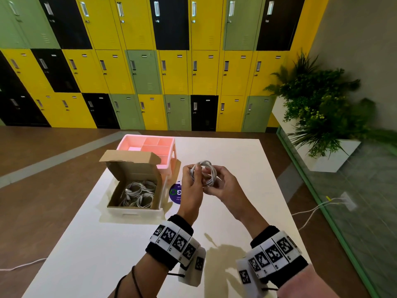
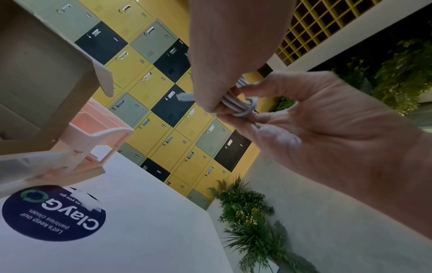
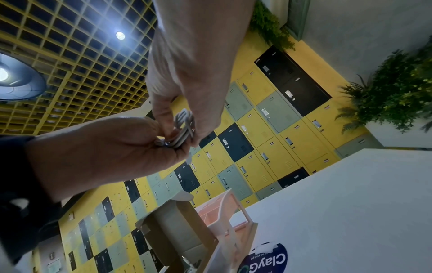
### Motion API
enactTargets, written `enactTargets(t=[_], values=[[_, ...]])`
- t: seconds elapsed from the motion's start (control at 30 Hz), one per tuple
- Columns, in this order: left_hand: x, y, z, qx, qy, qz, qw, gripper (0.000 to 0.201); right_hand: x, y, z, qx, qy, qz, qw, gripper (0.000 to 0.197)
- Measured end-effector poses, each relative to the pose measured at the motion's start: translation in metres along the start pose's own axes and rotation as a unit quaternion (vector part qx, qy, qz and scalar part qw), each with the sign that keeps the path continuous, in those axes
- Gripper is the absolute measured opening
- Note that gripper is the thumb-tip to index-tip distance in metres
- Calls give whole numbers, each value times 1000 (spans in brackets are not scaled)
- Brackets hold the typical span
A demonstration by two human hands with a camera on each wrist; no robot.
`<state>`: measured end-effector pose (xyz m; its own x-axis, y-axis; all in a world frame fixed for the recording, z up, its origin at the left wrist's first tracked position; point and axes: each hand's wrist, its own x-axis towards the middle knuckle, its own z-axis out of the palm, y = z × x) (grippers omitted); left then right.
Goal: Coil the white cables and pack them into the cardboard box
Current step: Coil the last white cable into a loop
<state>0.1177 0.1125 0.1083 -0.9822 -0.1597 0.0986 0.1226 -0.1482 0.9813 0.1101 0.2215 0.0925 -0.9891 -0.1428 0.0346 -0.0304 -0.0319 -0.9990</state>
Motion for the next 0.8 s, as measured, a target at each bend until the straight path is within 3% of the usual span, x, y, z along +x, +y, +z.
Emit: enactTargets(t=[0.2, 0.4, 0.63, 0.8], values=[[2, -4, -1, 9, -2, -15, 1000, 31, 5, 4, 3, 66, 69, 17, 995, 38], [1, -7, 0, 42, -4, 14, 999, 27, 10, 9, 3, 139, 127, 42, 981, 31], [9, -16, 1, 56, 29, 27, 998, 16, 12, 2, 7, 124, 112, 25, 986, 27], [12, -18, -4, 51, 27, 28, 998, 28, 12, -3, 6, 86, 102, 10, 991, 27]])
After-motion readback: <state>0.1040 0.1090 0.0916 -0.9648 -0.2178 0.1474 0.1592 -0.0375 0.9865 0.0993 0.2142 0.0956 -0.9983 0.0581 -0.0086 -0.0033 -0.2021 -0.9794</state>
